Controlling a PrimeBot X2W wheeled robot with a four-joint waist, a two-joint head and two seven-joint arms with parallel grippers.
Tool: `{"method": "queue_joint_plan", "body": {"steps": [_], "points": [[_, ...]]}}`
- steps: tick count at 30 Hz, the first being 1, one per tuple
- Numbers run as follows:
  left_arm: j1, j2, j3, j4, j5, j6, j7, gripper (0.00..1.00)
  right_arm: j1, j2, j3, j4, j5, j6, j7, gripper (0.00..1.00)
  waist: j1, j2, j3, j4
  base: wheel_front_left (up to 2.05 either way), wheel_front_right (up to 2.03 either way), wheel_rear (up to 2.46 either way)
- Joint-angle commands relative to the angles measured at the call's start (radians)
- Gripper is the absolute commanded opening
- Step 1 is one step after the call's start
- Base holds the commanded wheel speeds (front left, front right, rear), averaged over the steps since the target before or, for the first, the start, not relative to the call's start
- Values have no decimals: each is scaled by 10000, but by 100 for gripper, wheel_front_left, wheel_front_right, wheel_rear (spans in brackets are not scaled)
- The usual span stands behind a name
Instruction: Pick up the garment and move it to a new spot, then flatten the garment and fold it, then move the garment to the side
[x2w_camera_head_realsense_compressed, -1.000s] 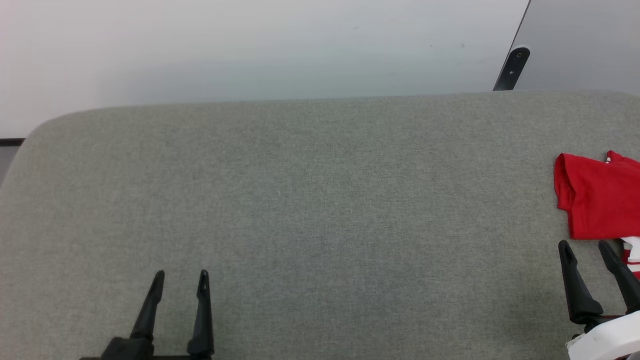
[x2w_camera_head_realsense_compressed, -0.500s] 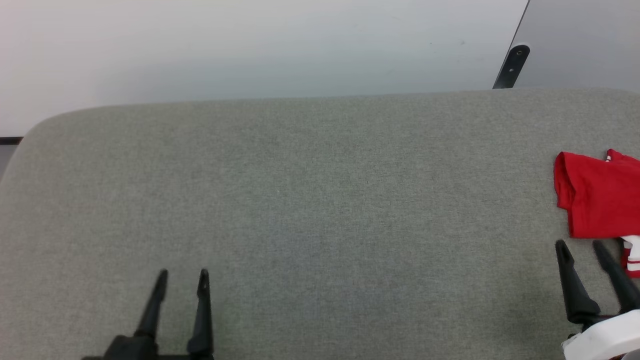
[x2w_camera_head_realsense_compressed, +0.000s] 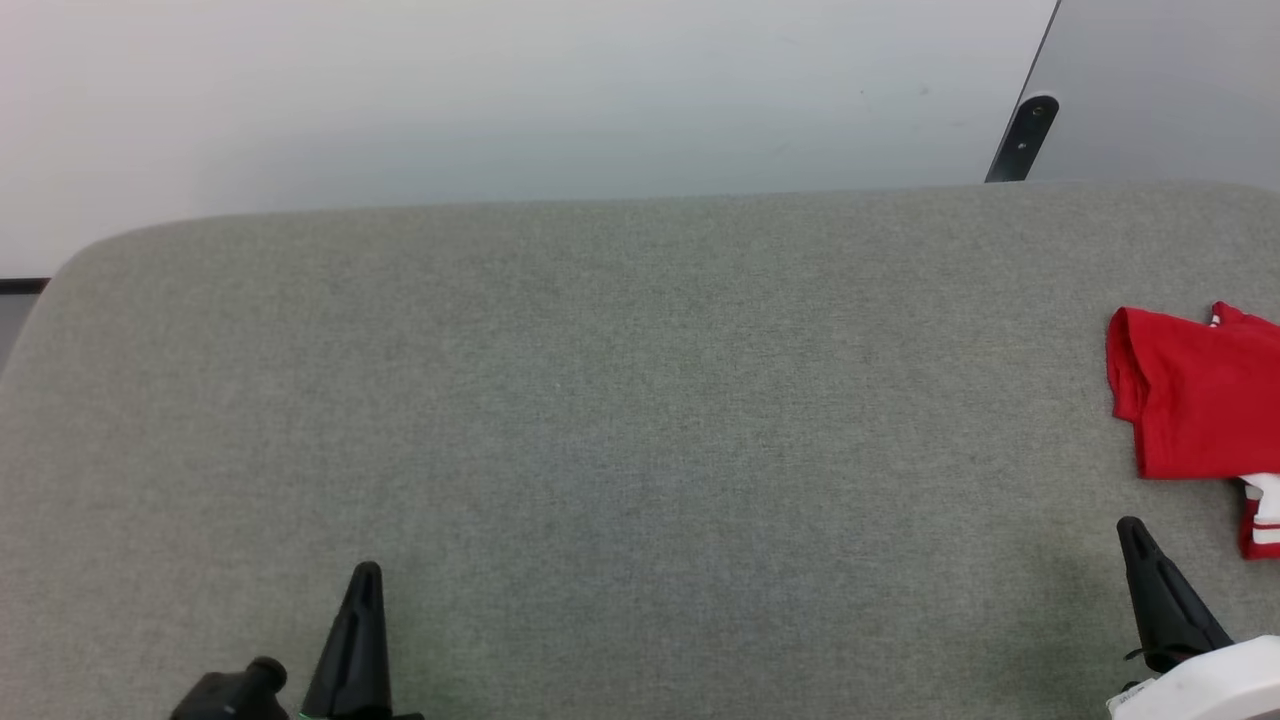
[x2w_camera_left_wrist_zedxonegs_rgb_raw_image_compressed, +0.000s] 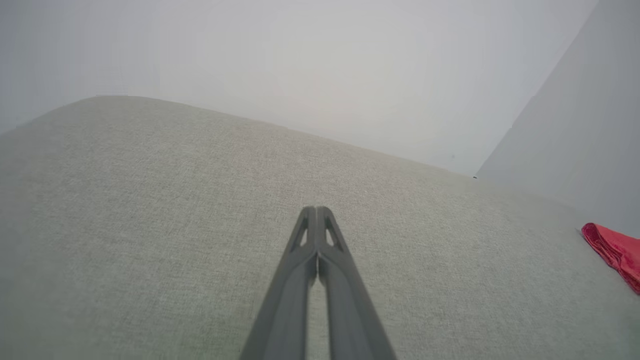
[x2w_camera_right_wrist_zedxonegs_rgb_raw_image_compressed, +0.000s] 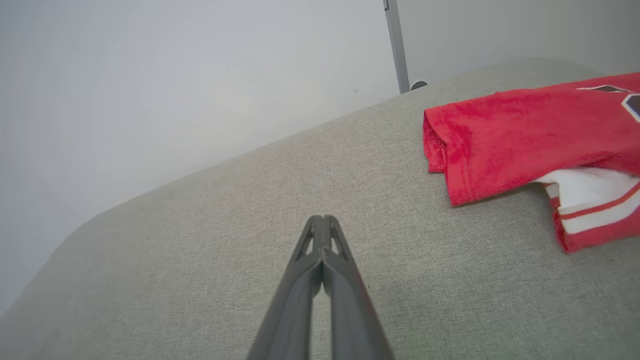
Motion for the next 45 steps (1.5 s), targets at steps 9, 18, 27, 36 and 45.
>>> {"method": "queue_joint_plan", "body": {"steps": [9, 18, 27, 36, 45], "points": [[-479, 130, 41, 222, -1828, -150, 348, 0, -463, 65, -32, 305, 1462, -4, -32, 0, 0, -1, -61, 10, 0, 0, 0], [-732, 174, 75, 512, -3326, -250, 666, 0, -646, 164, -41, 682, 2666, -5, -38, 0, 0, -1, -123, 19, 0, 0, 0], [-945, 204, 124, 731, -4673, -338, 960, 0, -806, 256, -50, 1025, 3771, -6, -44, 0, 0, -1, -184, 28, 0, 0, 0], [-1141, 219, 181, 943, -5887, -416, 1242, 0, -957, 334, -57, 1339, 4764, -7, -48, 0, 0, -1, -246, 37, 0, 0, 0], [-1321, 226, 241, 1142, -6986, -485, 1508, 0, -1097, 415, -64, 1624, 5667, -8, -53, 0, 0, -1, -307, 46, 0, 0, 0]]}}
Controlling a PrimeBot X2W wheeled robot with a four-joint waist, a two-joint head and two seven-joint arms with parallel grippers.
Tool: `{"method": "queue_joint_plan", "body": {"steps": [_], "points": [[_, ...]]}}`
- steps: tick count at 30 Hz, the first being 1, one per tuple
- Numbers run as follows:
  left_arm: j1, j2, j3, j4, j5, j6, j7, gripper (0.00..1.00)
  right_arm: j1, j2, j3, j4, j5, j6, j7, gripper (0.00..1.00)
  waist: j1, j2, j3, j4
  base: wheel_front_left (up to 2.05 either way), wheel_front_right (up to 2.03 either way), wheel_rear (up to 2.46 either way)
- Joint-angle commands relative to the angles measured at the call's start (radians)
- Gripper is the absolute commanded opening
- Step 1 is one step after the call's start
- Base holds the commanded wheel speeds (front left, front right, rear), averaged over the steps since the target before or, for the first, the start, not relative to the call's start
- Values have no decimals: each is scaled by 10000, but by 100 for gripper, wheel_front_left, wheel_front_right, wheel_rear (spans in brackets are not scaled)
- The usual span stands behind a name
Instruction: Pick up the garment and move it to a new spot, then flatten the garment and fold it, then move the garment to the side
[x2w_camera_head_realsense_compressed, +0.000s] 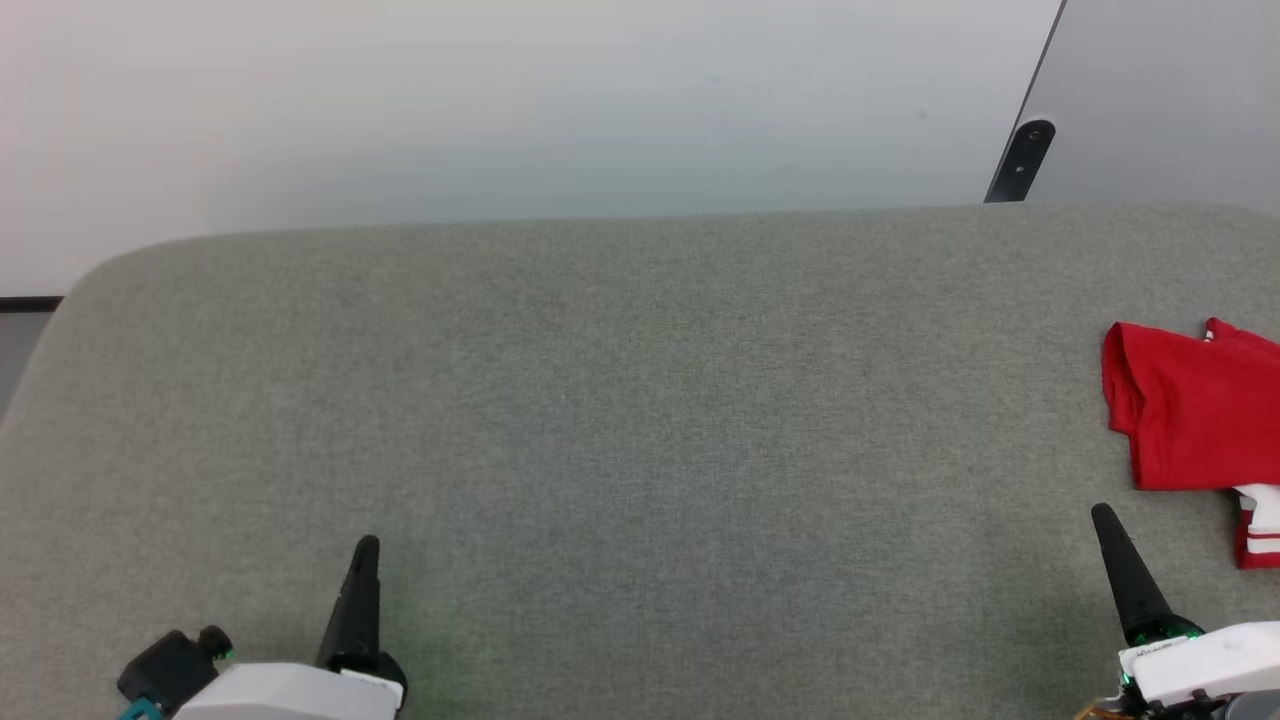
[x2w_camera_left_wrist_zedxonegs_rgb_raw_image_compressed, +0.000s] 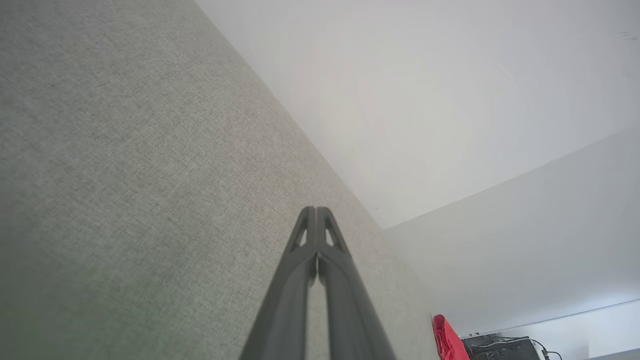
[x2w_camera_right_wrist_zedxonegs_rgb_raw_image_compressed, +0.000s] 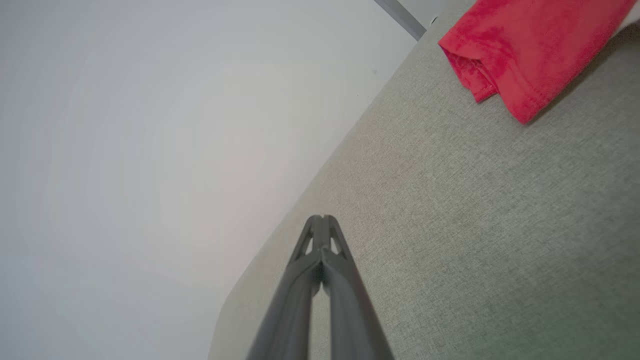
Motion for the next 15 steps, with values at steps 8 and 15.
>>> {"method": "queue_joint_plan", "body": {"steps": [8, 15], "points": [[-329, 64, 95, 129, -1179, -127, 258, 0, -350, 65, -35, 210, 1009, -7, -41, 0, 0, -1, -63, 10, 0, 0, 0], [-436, 62, 140, 245, -1806, -166, 433, 0, -428, 109, -39, 379, 1532, -8, -43, 0, 0, -1, -104, 16, 0, 0, 0]]}}
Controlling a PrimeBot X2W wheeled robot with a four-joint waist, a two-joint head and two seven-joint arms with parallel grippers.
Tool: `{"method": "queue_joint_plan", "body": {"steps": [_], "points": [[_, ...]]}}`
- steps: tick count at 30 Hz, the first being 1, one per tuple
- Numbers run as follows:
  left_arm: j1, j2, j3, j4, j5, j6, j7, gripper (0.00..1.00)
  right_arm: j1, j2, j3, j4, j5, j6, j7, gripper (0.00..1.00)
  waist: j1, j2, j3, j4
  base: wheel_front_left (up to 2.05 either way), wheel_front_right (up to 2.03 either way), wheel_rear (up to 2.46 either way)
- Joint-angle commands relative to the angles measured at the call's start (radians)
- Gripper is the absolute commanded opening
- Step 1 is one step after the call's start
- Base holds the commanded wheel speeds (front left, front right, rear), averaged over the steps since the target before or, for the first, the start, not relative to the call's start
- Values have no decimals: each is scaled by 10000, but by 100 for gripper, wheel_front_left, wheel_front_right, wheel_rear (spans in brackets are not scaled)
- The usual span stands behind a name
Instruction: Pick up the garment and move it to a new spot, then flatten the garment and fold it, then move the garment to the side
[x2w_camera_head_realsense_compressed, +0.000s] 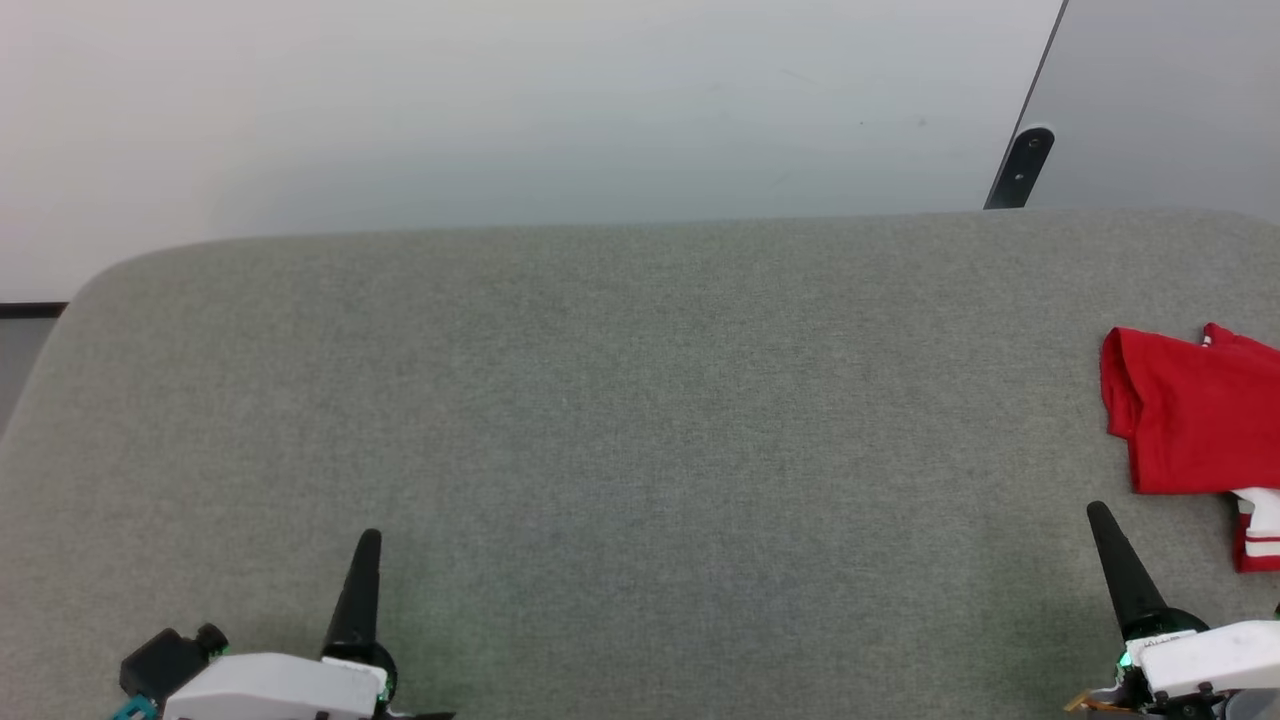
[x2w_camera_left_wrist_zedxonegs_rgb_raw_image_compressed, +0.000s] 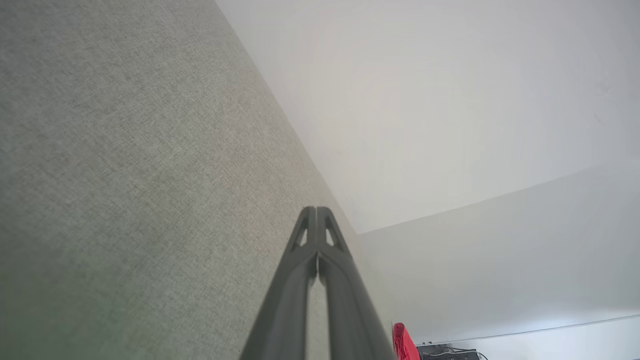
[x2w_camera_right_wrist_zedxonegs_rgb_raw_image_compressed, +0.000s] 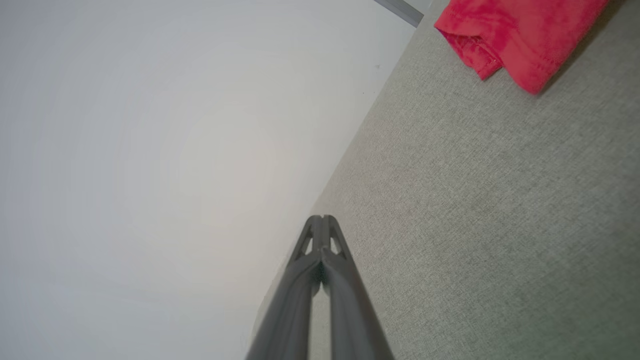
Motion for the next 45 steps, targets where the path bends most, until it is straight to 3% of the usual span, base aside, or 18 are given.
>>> {"method": "queue_joint_plan", "body": {"steps": [1, 18, 45], "points": [[-176, 57, 42, -26, -259, -74, 74, 0, -230, 13, -26, -4, 212, -8, -36, 0, 0, -1, -10, 2, 0, 0, 0], [-499, 26, 201, 350, -2186, -199, 596, 0, -443, 148, -35, 514, 1850, -10, -46, 0, 0, -1, -153, 23, 0, 0, 0], [-843, -30, 396, 753, -4202, -346, 1157, 0, -699, 310, -47, 1078, 3573, -13, -38, 0, 0, -1, -338, 49, 0, 0, 0]]}}
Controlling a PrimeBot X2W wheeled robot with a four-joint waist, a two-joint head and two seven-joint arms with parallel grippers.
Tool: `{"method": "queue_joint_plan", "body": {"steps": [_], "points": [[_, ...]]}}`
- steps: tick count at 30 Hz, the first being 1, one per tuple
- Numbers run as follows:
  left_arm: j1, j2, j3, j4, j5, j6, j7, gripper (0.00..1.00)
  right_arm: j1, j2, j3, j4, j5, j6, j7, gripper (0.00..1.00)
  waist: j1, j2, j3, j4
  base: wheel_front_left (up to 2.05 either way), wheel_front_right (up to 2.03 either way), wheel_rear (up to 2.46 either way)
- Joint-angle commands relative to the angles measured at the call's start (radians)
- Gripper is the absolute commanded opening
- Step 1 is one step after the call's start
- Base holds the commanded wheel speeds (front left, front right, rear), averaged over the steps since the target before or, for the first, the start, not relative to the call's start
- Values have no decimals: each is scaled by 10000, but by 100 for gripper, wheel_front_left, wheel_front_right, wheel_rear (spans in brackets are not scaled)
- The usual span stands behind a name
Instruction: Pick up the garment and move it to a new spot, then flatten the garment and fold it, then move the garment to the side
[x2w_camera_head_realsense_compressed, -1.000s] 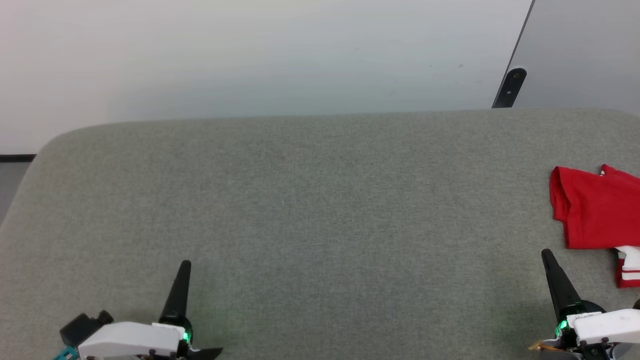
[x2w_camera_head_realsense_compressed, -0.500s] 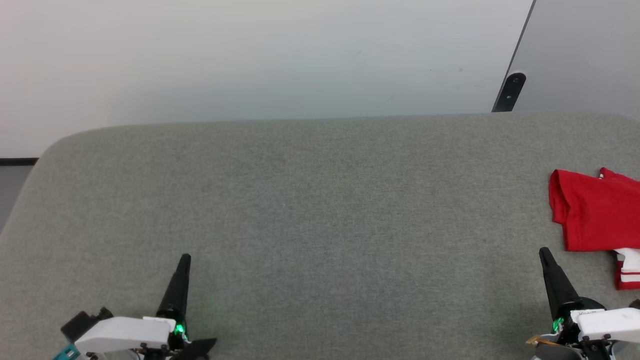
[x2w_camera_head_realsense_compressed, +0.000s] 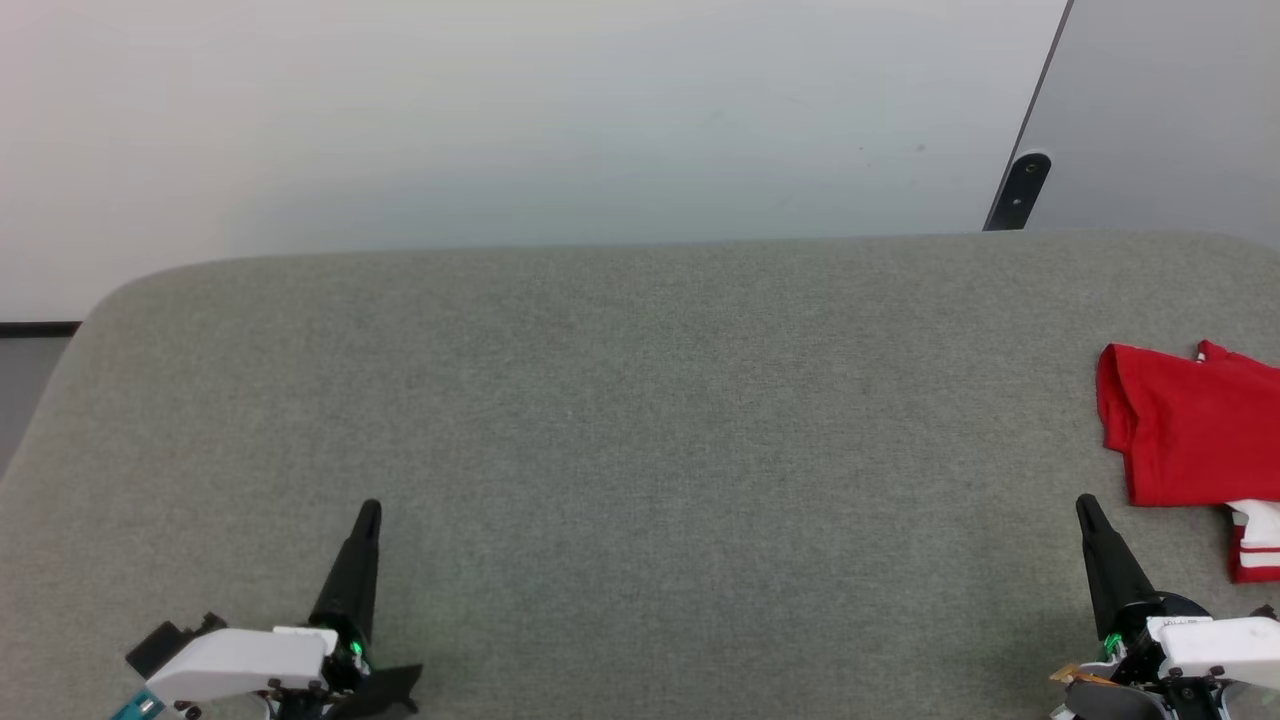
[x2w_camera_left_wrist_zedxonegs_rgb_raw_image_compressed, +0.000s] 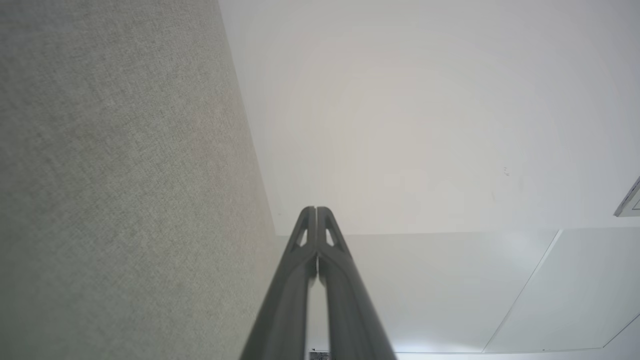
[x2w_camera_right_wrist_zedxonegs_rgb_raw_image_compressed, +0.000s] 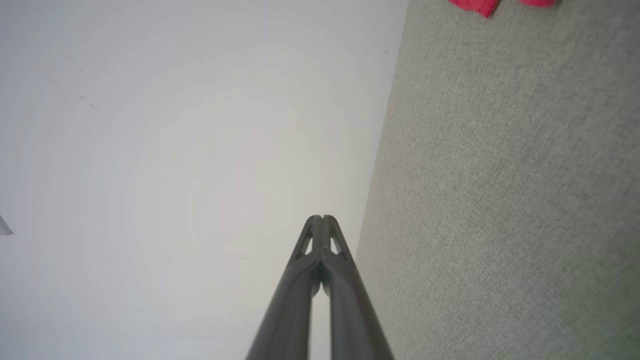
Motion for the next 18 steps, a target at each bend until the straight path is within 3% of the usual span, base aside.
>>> {"method": "queue_joint_plan", "body": {"steps": [1, 18], "points": [[-119, -2, 40, 34, -229, -84, 66, 0, -135, 51, -13, 52, 224, -13, -2, 0, 0, -1, -14, 2, 0, 0, 0], [-172, -45, 115, 96, -433, -99, 186, 0, -184, 66, -13, 130, 449, -14, -3, 0, 0, -1, -47, 7, 0, 0, 0]]}}
